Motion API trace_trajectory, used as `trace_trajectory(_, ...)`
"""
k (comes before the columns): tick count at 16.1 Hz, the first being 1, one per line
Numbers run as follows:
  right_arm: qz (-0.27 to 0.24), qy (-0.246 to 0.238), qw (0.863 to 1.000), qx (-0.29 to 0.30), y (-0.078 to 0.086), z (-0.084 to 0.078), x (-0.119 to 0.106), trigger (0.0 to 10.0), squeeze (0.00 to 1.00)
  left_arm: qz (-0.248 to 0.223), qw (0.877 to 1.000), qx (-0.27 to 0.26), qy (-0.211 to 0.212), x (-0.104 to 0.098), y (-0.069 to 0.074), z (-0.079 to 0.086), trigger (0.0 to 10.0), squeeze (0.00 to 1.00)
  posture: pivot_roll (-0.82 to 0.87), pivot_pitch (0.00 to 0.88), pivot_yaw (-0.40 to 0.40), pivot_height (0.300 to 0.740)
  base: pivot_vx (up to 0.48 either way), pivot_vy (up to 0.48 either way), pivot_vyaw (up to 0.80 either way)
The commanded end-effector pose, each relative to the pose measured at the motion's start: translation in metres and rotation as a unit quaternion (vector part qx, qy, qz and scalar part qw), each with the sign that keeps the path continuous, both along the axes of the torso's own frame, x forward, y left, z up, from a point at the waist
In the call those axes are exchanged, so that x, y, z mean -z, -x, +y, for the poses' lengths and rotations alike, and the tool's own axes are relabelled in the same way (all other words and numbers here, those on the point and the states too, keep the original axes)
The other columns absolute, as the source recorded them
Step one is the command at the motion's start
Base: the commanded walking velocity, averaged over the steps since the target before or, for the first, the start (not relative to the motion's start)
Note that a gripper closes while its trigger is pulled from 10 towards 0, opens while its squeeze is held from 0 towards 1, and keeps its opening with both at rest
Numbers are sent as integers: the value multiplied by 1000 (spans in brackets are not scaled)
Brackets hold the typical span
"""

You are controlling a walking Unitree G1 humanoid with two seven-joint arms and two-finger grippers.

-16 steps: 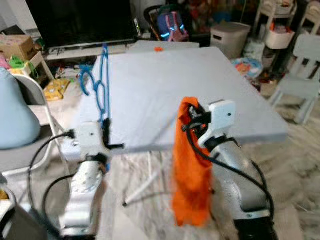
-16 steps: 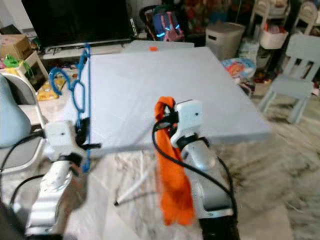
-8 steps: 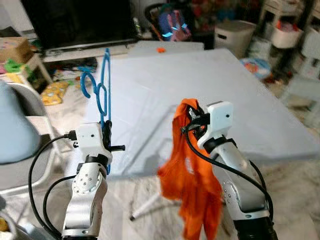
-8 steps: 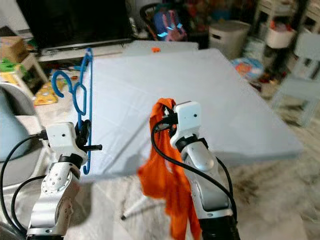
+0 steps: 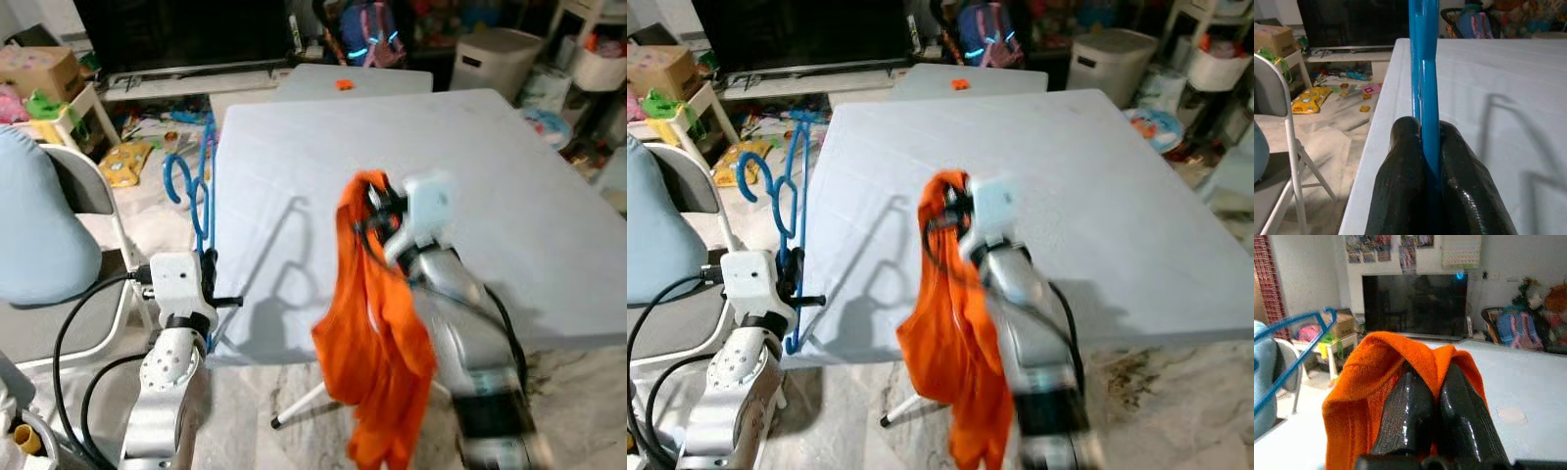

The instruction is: Hang hanger

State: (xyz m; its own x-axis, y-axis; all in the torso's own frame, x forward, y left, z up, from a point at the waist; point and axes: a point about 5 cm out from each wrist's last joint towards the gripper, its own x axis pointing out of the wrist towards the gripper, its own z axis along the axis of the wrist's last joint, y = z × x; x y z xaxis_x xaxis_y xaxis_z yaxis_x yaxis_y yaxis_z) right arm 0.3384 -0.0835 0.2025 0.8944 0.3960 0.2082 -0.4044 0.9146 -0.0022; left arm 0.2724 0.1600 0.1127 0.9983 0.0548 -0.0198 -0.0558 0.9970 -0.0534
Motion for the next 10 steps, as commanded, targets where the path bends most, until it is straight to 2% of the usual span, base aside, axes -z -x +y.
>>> trace_trajectory(1, -38, -20, 999, -17, -16, 6, -29, 10000, 0, 3, 1000, -8, -6, 0, 2, 3, 10000, 0, -19, 22, 10, 740, 0, 0, 0)
trace_trajectory(3, -35, -27, 999, -31, -39, 10, -47, 10000, 0, 4, 1000, -11, -5, 1, 2, 2, 10000, 0, -5, 22, -3, 740, 0, 0, 0)
trace_trajectory(4, -38, -21, 998, -38, -53, 14, -65, 10000, 0, 3, 1000, -15, -4, 1, 3, 1, 10000, 0, 5, 23, -13, 740, 0, 0, 0)
trace_trajectory(6, -73, 16, 997, -33, -66, 16, -98, 10000, 0, 3, 1000, -20, -4, 1, 5, 3, 10000, 0, 19, 24, -21, 740, 0, 0, 0)
trace_trajectory(7, -103, 20, 994, 6, -74, 7, -134, 10000, 0, 4, 1000, -24, -4, 1, 7, 4, 10000, 0, 30, 23, -23, 740, 0, 0, 0)
trace_trajectory(8, -110, 16, 994, 18, -75, 3, -144, 10000, 0, 4, 1000, -24, -4, 2, 7, 4, 10000, 0, 32, 22, -23, 740, 0, 0, 0)
trace_trajectory(9, -152, 12, 986, 62, -74, -10, -185, 10000, 0, 3, 1000, -26, -5, 1, 8, 5, 10000, 0, 38, 21, -25, 740, 0, 0, 0)
trace_trajectory(10, -171, 8, 982, 77, -71, -14, -201, 10000, 0, 2, 1000, -26, -5, 1, 8, 5, 10000, 0, 38, 21, -25, 740, 0, 0, 0)
